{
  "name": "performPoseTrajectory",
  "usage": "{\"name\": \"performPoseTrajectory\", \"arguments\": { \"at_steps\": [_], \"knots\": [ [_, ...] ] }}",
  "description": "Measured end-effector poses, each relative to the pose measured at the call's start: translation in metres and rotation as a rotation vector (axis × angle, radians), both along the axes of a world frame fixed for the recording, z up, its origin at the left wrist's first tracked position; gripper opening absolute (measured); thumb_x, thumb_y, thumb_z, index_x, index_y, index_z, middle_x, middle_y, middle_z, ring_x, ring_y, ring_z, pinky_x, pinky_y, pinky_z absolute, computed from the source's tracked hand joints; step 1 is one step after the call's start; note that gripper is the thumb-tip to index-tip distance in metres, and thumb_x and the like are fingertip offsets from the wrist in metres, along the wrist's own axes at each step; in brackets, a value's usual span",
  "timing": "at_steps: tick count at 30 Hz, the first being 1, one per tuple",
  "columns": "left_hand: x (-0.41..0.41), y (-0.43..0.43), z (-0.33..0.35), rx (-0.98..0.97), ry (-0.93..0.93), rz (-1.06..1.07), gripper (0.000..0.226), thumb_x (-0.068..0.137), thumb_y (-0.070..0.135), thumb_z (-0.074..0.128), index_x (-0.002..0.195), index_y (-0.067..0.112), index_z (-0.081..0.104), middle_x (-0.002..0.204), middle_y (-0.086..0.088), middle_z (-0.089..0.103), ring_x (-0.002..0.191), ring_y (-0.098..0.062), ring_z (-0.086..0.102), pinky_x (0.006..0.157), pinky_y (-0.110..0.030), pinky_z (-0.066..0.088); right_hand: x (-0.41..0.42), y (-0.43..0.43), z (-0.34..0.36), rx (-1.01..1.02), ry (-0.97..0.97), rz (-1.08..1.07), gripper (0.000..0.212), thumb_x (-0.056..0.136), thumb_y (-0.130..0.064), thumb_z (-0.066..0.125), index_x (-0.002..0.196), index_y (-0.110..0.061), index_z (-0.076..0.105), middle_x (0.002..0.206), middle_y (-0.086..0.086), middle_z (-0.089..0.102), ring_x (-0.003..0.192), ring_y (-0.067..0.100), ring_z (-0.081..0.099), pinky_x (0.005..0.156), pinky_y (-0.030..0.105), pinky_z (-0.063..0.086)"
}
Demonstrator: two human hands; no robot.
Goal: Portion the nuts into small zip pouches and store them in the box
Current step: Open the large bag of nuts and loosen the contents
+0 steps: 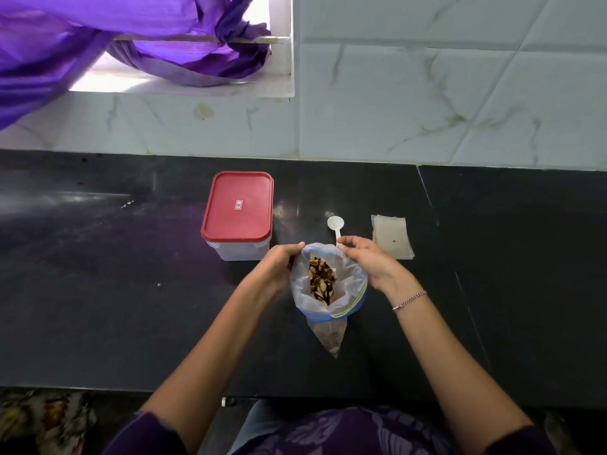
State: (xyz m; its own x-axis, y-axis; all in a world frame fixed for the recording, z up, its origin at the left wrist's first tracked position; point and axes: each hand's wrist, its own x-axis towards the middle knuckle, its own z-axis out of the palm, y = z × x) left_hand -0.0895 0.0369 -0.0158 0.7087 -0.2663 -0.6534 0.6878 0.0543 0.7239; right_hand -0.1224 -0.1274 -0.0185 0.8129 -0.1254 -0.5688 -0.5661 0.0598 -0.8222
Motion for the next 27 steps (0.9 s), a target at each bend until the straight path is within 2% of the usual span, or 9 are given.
{"name": "performPoseTrajectory", "arguments": {
  "at_steps": [2, 4, 8, 10, 12, 14, 19, 23, 27],
  "knots": [
    [-0.001, -0.006, -0.006, 0.006, 0.023, 0.023, 0.029, 0.1, 0.019, 0.047, 0.078, 0.007, 0.061, 0.072, -0.006, 0.059, 0.068, -0.015, 0.054, 0.063, -0.028, 0.043, 0.002, 0.006, -0.004, 0.027, 0.051, -0.059, 0.015, 0.098, -0.011, 0.046, 0.107, -0.018, 0.056, 0.116, 0.012, 0.059, 0.103, 0.023, 0.059, 0.083, 0.034, 0.053],
    [-0.001, -0.009, -0.01, 0.145, -0.13, -0.005, 0.032, 0.102, 0.022, 0.045, 0.077, 0.01, 0.06, 0.075, -0.006, 0.058, 0.067, -0.013, 0.052, 0.062, -0.026, 0.04, 0.001, 0.01, -0.007, -0.088, 0.019, -0.094, 0.017, 0.099, -0.014, 0.044, 0.113, -0.015, 0.053, 0.116, 0.011, 0.057, 0.103, 0.022, 0.057, 0.082, 0.033, 0.051],
    [-0.009, -0.005, -0.014, 0.45, -0.488, -0.072, 0.035, 0.099, 0.036, 0.049, 0.119, 0.008, 0.056, 0.114, -0.006, 0.061, 0.101, -0.016, 0.057, 0.084, -0.03, 0.047, -0.015, 0.014, 0.0, -0.573, -0.205, -0.057, 0.018, 0.099, -0.028, 0.044, 0.112, -0.017, 0.051, 0.116, 0.002, 0.052, 0.104, 0.015, 0.051, 0.079, 0.027, 0.043],
    [-0.021, 0.001, -0.014, 0.608, -0.667, -0.07, 0.044, 0.096, 0.043, 0.053, 0.125, 0.01, 0.051, 0.116, -0.004, 0.058, 0.111, -0.019, 0.054, 0.092, -0.036, 0.048, -0.035, 0.017, 0.009, -0.841, -0.337, -0.056, 0.026, 0.095, -0.035, 0.05, 0.111, -0.015, 0.049, 0.112, -0.003, 0.043, 0.105, 0.012, 0.043, 0.079, 0.024, 0.039],
    [-0.039, 0.006, -0.012, 0.73, -0.792, -0.004, 0.047, 0.092, 0.044, 0.059, 0.122, 0.009, 0.049, 0.115, -0.003, 0.052, 0.112, -0.018, 0.047, 0.093, -0.036, 0.045, -0.057, 0.022, 0.016, -0.927, -0.384, -0.066, 0.035, 0.09, -0.043, 0.057, 0.108, -0.016, 0.044, 0.109, -0.004, 0.041, 0.101, 0.011, 0.041, 0.076, 0.022, 0.036],
    [-0.058, 0.009, -0.01, 0.71, -0.722, 0.054, 0.044, 0.089, 0.039, 0.064, 0.113, 0.009, 0.043, 0.111, -0.002, 0.044, 0.108, -0.017, 0.044, 0.088, -0.031, 0.043, -0.076, 0.029, 0.016, -0.821, -0.347, -0.07, 0.043, 0.084, -0.047, 0.064, 0.103, -0.018, 0.038, 0.104, -0.003, 0.045, 0.094, 0.011, 0.048, 0.07, 0.022, 0.039],
    [-0.09, 0.004, -0.022, 0.094, 0.014, 0.131, 0.036, 0.098, 0.026, 0.054, 0.12, 0.001, 0.04, 0.105, -0.013, 0.057, 0.078, -0.018, 0.059, 0.051, -0.024, 0.047, -0.098, 0.052, -0.005, -0.376, -0.208, -0.188, 0.049, 0.081, -0.033, 0.073, 0.106, -0.017, 0.034, 0.096, -0.004, 0.051, 0.084, 0.005, 0.057, 0.063, 0.016, 0.045],
    [-0.094, 0.005, -0.022, -0.06, 0.148, 0.177, 0.024, 0.097, 0.017, 0.056, 0.111, -0.003, 0.059, 0.098, -0.016, 0.068, 0.078, -0.024, 0.069, 0.057, -0.031, 0.055, -0.099, 0.059, -0.012, -0.024, -0.106, -0.378, 0.044, 0.081, -0.018, 0.074, 0.111, -0.011, 0.042, 0.089, 0.001, 0.054, 0.078, 0.01, 0.061, 0.062, 0.02, 0.049],
    [-0.099, 0.008, -0.02, -0.066, 0.155, 0.187, 0.014, 0.089, 0.014, 0.066, 0.086, 0.001, 0.065, 0.066, -0.009, 0.071, 0.054, -0.016, 0.069, 0.048, -0.026, 0.055, -0.101, 0.06, -0.018, 0.214, -0.046, -0.466, 0.05, 0.075, -0.004, 0.076, 0.116, -0.002, 0.048, 0.101, 0.014, 0.067, 0.087, 0.024, 0.069, 0.07, 0.03, 0.056]
  ]
}}
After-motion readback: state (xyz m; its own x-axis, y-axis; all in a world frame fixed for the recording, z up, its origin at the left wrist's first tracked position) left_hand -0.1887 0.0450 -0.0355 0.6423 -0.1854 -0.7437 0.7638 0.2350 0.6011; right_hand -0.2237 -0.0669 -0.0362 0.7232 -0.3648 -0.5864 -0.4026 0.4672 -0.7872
